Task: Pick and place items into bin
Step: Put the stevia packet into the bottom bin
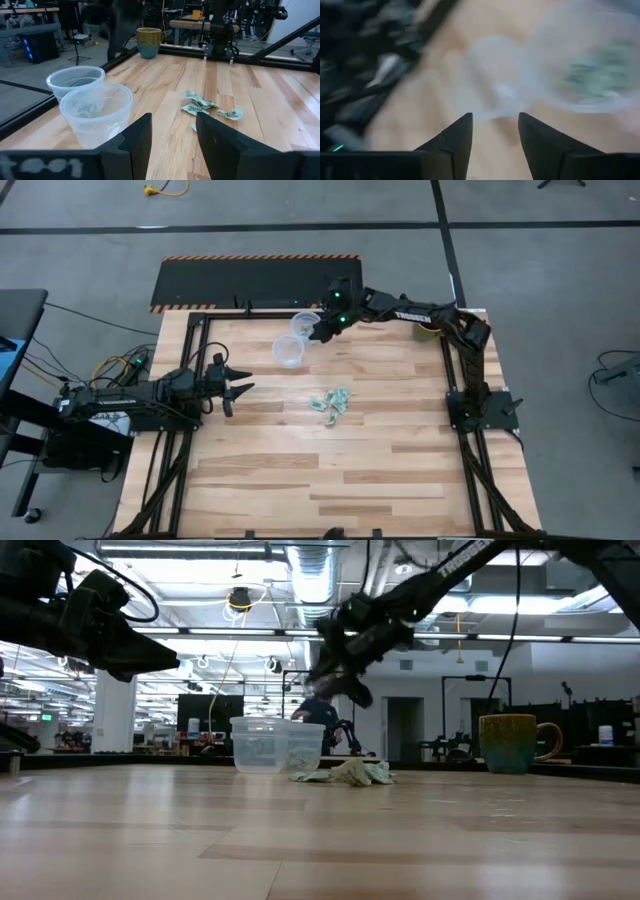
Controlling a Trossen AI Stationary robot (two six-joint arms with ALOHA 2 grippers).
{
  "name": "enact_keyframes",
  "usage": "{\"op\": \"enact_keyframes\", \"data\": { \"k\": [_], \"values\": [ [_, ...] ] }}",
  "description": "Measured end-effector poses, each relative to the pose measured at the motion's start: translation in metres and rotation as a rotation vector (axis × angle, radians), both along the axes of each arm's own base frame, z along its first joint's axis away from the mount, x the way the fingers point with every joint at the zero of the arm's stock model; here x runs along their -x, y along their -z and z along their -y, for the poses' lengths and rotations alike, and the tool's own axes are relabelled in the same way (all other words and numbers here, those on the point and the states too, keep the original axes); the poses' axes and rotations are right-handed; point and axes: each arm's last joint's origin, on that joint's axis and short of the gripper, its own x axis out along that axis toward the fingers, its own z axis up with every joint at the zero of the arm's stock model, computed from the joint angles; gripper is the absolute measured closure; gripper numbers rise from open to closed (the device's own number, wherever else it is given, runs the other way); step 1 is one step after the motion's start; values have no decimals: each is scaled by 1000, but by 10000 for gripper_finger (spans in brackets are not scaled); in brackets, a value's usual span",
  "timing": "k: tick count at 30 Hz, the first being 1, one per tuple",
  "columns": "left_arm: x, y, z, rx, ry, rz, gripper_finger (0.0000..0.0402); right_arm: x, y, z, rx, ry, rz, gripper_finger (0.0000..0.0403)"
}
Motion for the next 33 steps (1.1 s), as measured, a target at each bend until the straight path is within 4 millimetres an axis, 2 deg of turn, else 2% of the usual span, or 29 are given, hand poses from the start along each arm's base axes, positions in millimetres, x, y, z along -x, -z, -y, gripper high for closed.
{"op": "enact_keyframes", "data": {
  "k": [2,5,9,12,15,17,20,23,25,29,33],
  "values": [
    [0,0,0,-31,4,-10,258,-6,-20,-15,17,-80,108,253],
    [0,0,0,-117,15,-34,258,-8,-58,-52,110,-190,221,255],
    [0,0,0,-164,21,-47,258,9,-115,-103,269,-196,308,259],
    [0,0,0,-152,20,-44,258,37,-157,-134,380,-111,351,262],
    [0,0,0,-141,18,-41,258,75,-193,-160,510,9,370,261],
    [0,0,0,-139,18,-40,258,105,-212,-173,601,103,352,260],
    [0,0,0,-57,7,-13,258,149,-228,-189,700,202,300,258],
    [0,-2,0,82,-10,59,258,188,-226,-202,720,222,305,257],
    [-1,-7,0,186,-18,140,258,208,-212,-208,708,199,332,257],
    [-1,-16,0,370,-16,290,258,238,-162,-212,684,187,404,261],
    [0,-24,-1,423,-22,388,258,265,-106,-211,660,201,536,264]
  ]
}}
